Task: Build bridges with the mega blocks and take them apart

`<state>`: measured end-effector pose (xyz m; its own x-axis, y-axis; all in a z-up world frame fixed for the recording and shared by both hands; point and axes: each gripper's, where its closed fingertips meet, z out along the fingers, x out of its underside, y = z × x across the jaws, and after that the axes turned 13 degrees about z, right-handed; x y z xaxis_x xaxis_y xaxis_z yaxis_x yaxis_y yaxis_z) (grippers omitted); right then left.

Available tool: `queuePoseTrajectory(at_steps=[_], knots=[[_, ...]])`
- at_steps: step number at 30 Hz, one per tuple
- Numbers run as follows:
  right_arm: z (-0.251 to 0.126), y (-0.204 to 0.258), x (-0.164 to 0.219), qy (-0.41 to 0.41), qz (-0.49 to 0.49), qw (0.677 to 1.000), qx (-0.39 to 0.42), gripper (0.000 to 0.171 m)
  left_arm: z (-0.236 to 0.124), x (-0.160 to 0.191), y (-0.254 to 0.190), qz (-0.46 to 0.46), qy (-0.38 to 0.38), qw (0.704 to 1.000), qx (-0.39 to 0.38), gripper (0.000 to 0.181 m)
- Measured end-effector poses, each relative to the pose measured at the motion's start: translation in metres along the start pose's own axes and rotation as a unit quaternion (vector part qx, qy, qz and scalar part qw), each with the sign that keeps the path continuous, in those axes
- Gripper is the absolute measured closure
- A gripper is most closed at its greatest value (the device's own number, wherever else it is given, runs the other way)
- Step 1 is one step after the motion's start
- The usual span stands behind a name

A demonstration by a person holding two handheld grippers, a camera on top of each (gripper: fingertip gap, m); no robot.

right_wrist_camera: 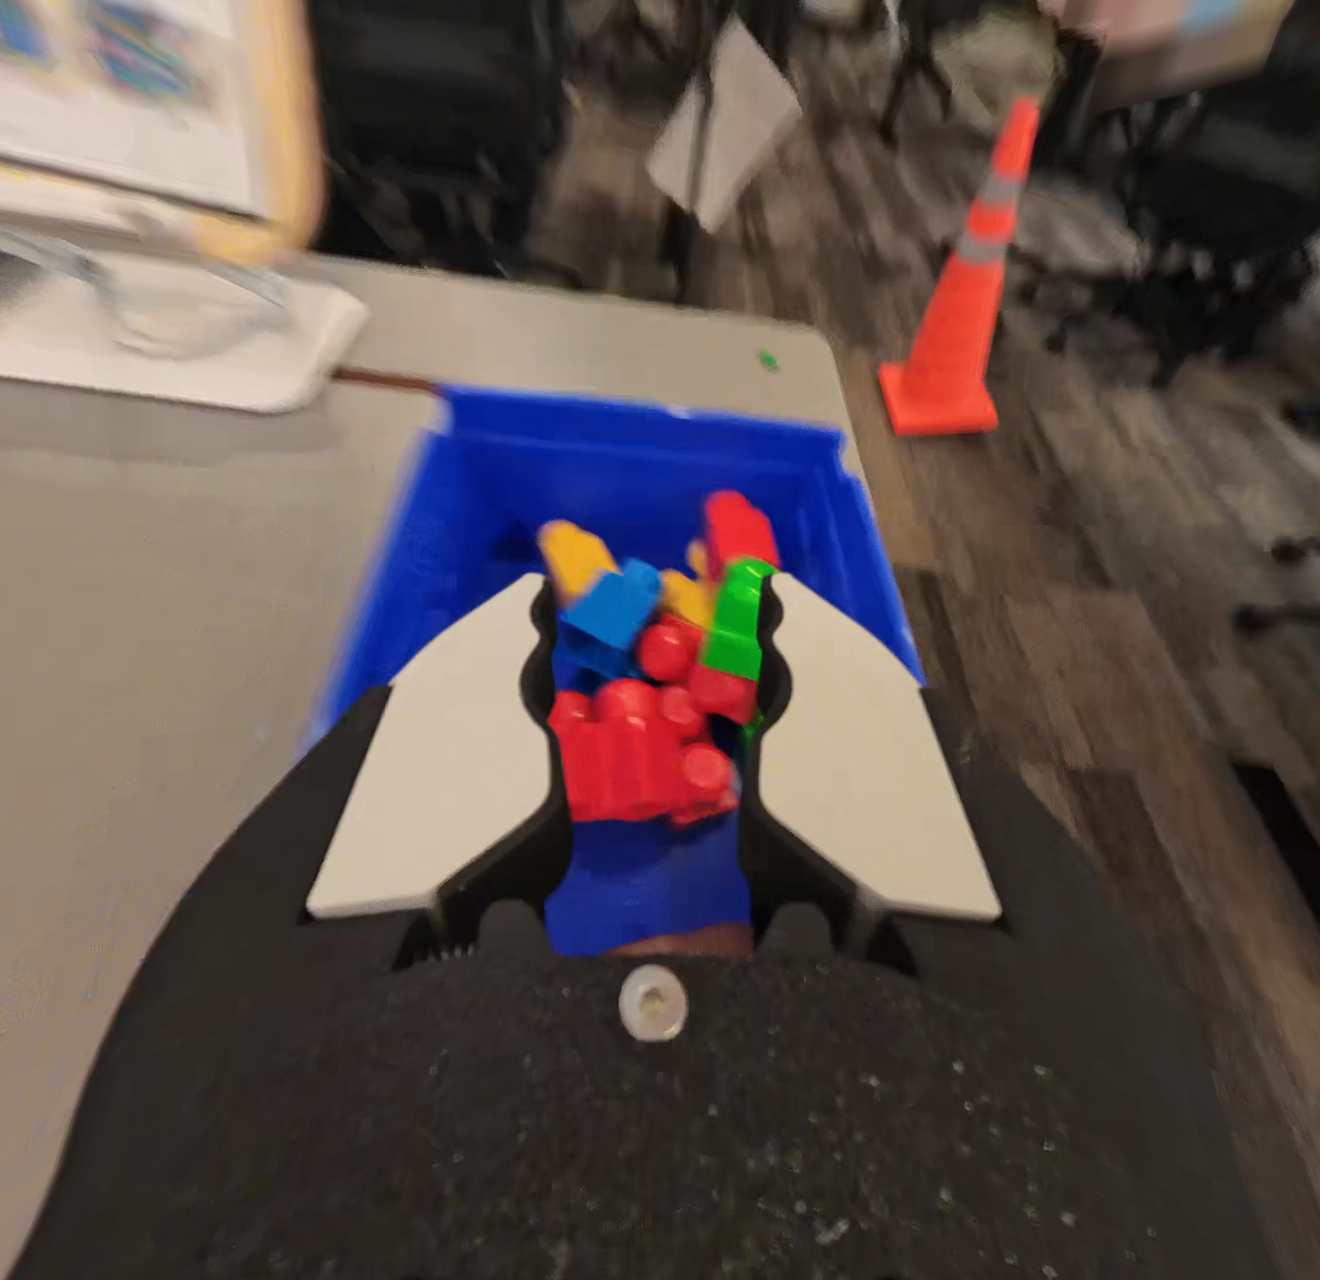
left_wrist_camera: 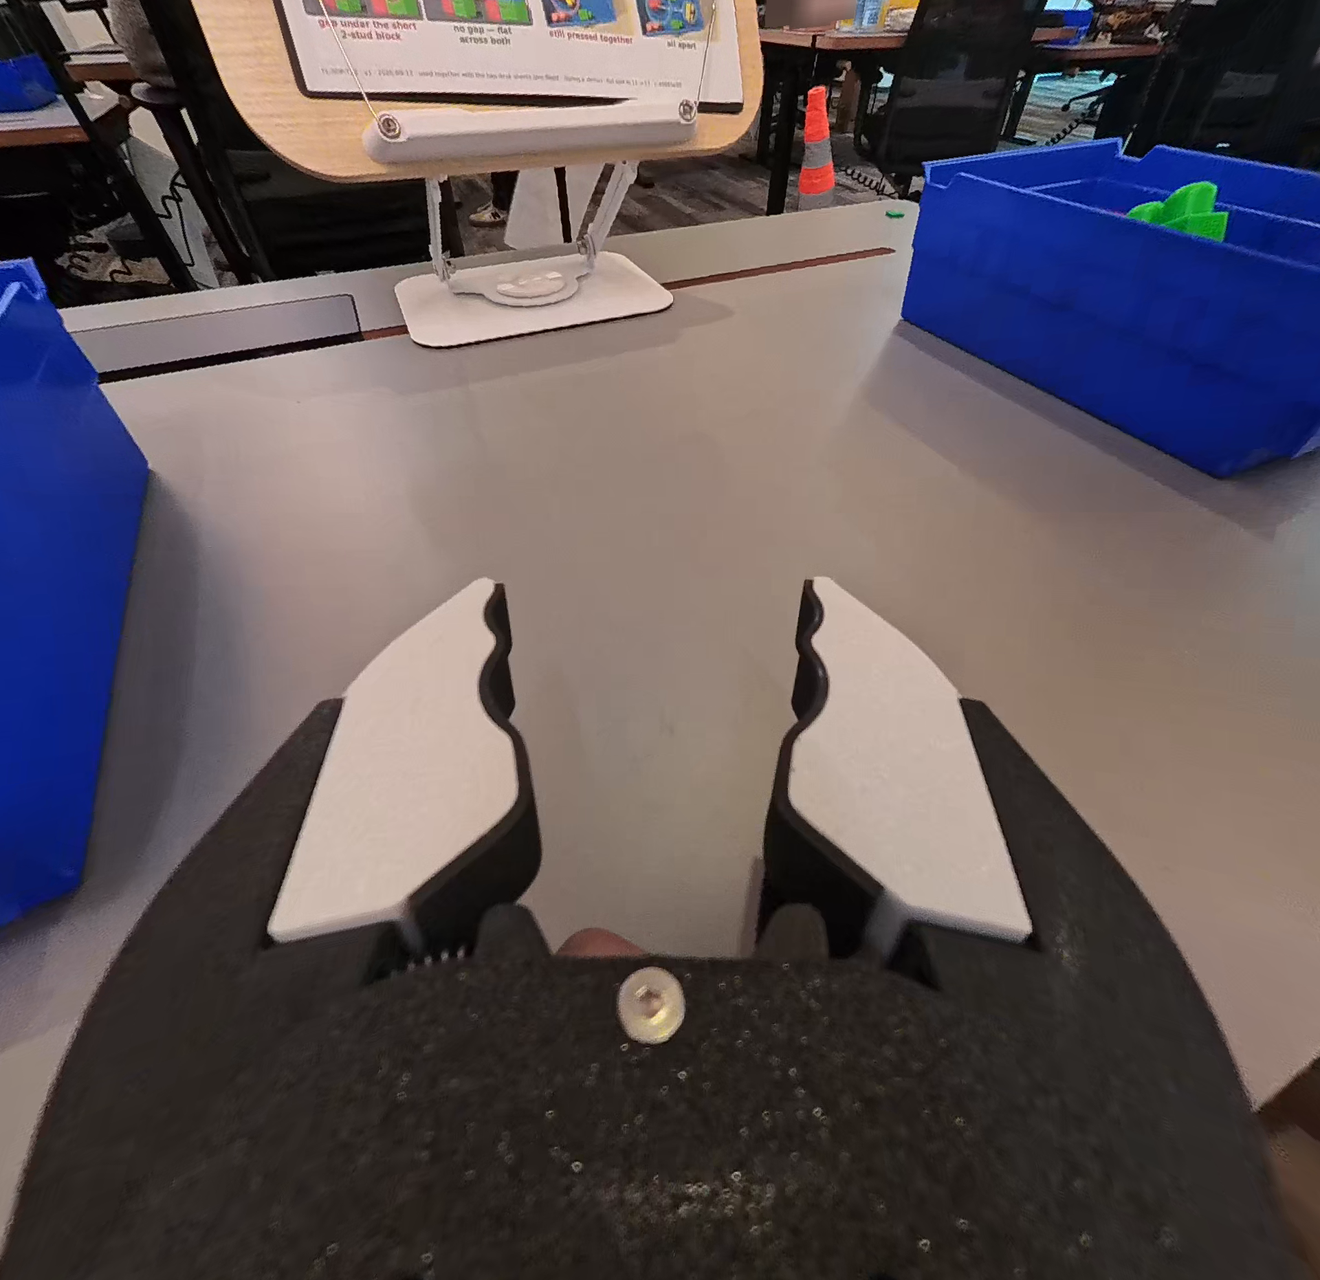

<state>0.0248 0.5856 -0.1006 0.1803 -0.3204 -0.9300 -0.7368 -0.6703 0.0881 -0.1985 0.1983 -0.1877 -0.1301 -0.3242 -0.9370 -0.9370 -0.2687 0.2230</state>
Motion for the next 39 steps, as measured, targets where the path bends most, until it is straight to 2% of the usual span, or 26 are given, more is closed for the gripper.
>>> queuePoseTrajectory(at_steps=[3, 6, 9, 13, 17, 39], knots=[[-0.058, 0.076, -0.004, -0.064, -0.028, 0.995, -0.075, 0.119, 0.001, 0.002, 0.004, -0.003, 0.005, 1.000, -0.007, 0.105], [-0.095, 0.153, 0.027, -0.103, -0.026, 0.983, -0.149, 0.120, 0.002, 0.004, 0.009, -0.005, 0.008, 1.000, -0.017, 0.105], [-0.104, 0.198, 0.074, -0.126, -0.039, 0.982, -0.137, 0.113, 0.002, 0.005, 0.013, -0.012, 0.009, 1.000, -0.024, 0.105], [-0.098, 0.234, 0.134, -0.072, -0.036, 0.987, -0.137, 0.109, 0.000, 0.008, 0.015, -0.013, 0.016, 0.999, -0.033, 0.105], [-0.097, 0.246, 0.150, -0.041, -0.026, 0.987, -0.154, 0.105, -0.004, 0.011, 0.015, -0.018, 0.017, 0.999, -0.034, 0.105], [-0.092, 0.247, 0.154, -0.018, -0.028, 0.984, -0.173, 0.104, -0.005, 0.013, 0.018, -0.016, 0.025, 0.999, -0.043, 0.104]])
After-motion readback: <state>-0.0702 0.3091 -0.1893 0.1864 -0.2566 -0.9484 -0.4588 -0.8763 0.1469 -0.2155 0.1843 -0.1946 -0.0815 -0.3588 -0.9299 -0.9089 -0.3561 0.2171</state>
